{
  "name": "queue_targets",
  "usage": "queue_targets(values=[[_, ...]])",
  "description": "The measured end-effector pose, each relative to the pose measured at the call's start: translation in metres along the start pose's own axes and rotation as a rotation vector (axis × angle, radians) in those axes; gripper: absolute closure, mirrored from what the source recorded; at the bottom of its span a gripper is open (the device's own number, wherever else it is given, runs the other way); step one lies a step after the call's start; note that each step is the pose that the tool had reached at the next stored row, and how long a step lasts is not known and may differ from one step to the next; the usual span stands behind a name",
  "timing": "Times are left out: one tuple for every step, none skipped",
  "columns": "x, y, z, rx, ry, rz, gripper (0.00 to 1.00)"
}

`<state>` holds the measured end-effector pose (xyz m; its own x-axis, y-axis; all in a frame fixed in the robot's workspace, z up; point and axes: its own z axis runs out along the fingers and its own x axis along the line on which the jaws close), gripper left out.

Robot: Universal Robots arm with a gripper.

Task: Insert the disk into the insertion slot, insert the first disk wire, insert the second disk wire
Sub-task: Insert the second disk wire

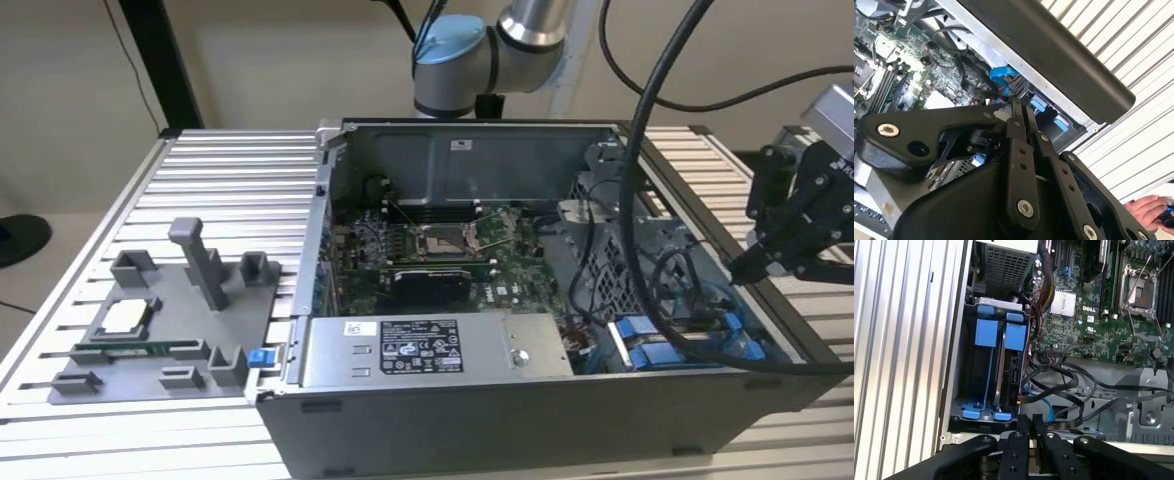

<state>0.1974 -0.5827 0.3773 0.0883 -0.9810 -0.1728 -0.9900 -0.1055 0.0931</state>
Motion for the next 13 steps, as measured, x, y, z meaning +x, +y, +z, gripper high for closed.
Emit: queue_targets(values=[[-0.0006, 0.0022, -0.0022, 0.0002, -0.0014, 0.0, 1.0], [-0.0011, 0.0048, -0.0036, 0.0003, -0.0023, 0.0, 1.0], [-0.0016, 0.0074, -0.0041, 0.0004, -0.0029, 0.001, 1.0], [-0.002, 0.0101, -0.0047, 0.0004, -0.003, 0.001, 1.0], [-0.0024, 0.0129, -0.0053, 0.0005, -0.003, 0.001, 1.0], [-0.0028, 0.0157, -0.0058, 0.0005, -0.0033, 0.001, 1.0], [-0.0032, 0.0185, -0.0062, 0.0005, -0.0036, 0.001, 1.0], [-0.0036, 0.0221, -0.0064, 0.0005, -0.0039, 0.001, 1.0], [-0.004, 0.0258, -0.0064, 0.0006, -0.0043, 0.001, 1.0], [-0.0045, 0.0305, -0.0061, 0.0006, -0.0047, 0.001, 1.0], [-0.005, 0.036, -0.0056, 0.0006, -0.0049, 0.001, 1.0], [-0.0054, 0.0403, -0.0051, 0.0006, -0.005, 0.001, 1.0], [-0.0058, 0.0452, -0.0045, 0.0007, -0.0053, 0.001, 1.0]])
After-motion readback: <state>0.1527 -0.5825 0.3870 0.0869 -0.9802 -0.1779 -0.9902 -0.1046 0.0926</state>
